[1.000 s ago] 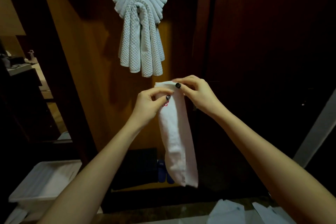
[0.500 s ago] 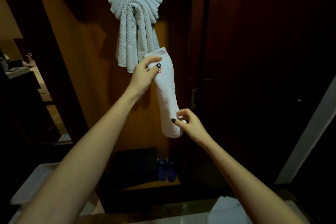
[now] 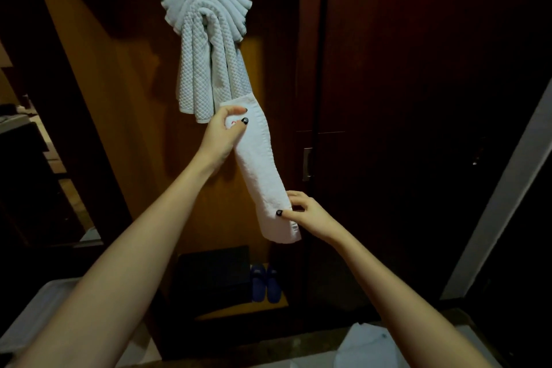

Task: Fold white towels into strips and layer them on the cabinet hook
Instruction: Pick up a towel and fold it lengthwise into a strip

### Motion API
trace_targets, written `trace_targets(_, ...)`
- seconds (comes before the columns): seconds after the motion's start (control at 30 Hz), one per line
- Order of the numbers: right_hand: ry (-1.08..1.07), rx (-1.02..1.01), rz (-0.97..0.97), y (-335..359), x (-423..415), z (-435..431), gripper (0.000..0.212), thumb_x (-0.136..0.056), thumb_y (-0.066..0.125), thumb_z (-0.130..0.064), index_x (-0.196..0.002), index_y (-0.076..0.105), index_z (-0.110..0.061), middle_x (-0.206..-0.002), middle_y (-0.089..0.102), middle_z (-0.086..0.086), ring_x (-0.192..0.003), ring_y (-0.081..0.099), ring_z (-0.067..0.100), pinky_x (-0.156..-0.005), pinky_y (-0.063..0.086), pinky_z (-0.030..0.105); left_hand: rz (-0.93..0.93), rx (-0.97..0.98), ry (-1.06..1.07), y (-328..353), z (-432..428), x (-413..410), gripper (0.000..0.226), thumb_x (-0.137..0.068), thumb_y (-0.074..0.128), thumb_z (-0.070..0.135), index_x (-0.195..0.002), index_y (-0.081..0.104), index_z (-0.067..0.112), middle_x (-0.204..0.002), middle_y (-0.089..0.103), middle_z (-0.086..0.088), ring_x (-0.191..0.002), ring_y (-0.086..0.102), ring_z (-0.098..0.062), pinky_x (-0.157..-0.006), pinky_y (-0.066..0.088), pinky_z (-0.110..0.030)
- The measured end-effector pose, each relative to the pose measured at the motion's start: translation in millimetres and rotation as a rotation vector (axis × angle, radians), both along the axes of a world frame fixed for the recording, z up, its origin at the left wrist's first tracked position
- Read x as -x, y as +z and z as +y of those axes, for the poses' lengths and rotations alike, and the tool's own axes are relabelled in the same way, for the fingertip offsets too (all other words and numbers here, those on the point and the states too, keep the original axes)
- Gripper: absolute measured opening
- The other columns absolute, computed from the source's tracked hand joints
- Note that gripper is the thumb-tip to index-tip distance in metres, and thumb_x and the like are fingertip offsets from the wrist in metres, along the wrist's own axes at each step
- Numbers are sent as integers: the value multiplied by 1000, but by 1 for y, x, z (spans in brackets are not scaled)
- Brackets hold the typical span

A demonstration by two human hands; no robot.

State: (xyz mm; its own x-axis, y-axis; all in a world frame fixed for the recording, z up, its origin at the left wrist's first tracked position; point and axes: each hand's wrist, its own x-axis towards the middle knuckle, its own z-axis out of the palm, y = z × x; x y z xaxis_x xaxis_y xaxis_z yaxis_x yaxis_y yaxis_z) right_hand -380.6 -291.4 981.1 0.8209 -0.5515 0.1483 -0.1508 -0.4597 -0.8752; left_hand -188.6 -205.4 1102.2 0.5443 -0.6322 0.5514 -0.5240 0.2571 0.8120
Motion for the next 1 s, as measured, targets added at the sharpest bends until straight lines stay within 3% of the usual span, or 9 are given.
trace_targets(0.13,138,-136,-31,14,5,-5,21,-89,67,-8,-105,72,5,-149,41,-7,-137,36,6,-113,34,35,35,-5,-76,9,-1,1,18,-91,59,7,-98,63,23,-106,61,5,-101,55,-8,-86,45,-18)
trace_targets(0.2,173,-163,-23,22,7,-3,13,-88,67,-5,-87,70,8,-127,56,-8,-118,52,1,-103,42,29,58,-6,-157,15,0,4,19,-88,60,8,-93,65,26,-99,61,8,-89,57,-2,-74,45,-12)
trace_targets(0.27,184,-121,-13,29,7,3,18,-89,67,-6,-71,66,-8,-96,57,-5,-92,57,4,-89,44,25,77,-14,-208,20,0,9,16,-81,61,14,-91,65,25,-96,61,7,-82,57,0,-70,46,-11)
trace_targets(0.4,114,-98,-90,31,0,11,19,-90,68,-14,-73,61,-10,-88,53,6,-86,51,16,-80,40,27,16,-19,-175,22,-2,13,18,-88,60,7,-95,64,23,-100,61,6,-91,56,-5,-81,47,-20)
trace_targets(0.5,11,-44,-197,31,-6,13,33,-89,71,-21,-67,53,-4,-81,45,4,-76,46,11,-70,37,25,-74,-51,-73,21,-1,15,20,-91,57,6,-108,61,16,-108,59,6,-104,53,-7,-97,43,-28)
trace_targets(0.6,-40,28,-233,32,-10,16,50,-87,73,-27,-60,35,-8,-72,33,0,-66,33,8,-65,27,29,-100,-57,-48,20,1,18,24,-93,56,8,-116,59,13,-116,58,2,-110,53,-10,-98,42,-27)
trace_targets(0.7,-94,98,-197,32,-15,22,42,-85,74,-27,-60,43,-13,-74,43,1,-66,40,3,-64,32,24,-119,-39,-34,20,-1,18,24,-94,56,10,-118,59,11,-120,58,0,-113,52,-10,-97,41,-22)
trace_targets(0.87,-119,229,-43,24,-22,30,37,-90,69,-27,-70,58,3,-94,54,10,-84,54,22,-72,43,36,-107,-31,77,17,-5,6,25,-95,55,13,-119,59,11,-124,58,0,-115,52,-9,-95,41,-17)
trace_targets(1.0,-150,447,41,16,-19,34,36,-98,53,-21,-65,39,-20,-80,45,-2,-72,48,16,-63,36,34,-125,-113,210,-2,-9,-12,31,-95,57,17,-124,58,10,-135,47,-9,-125,46,-18,-107,34,-24)
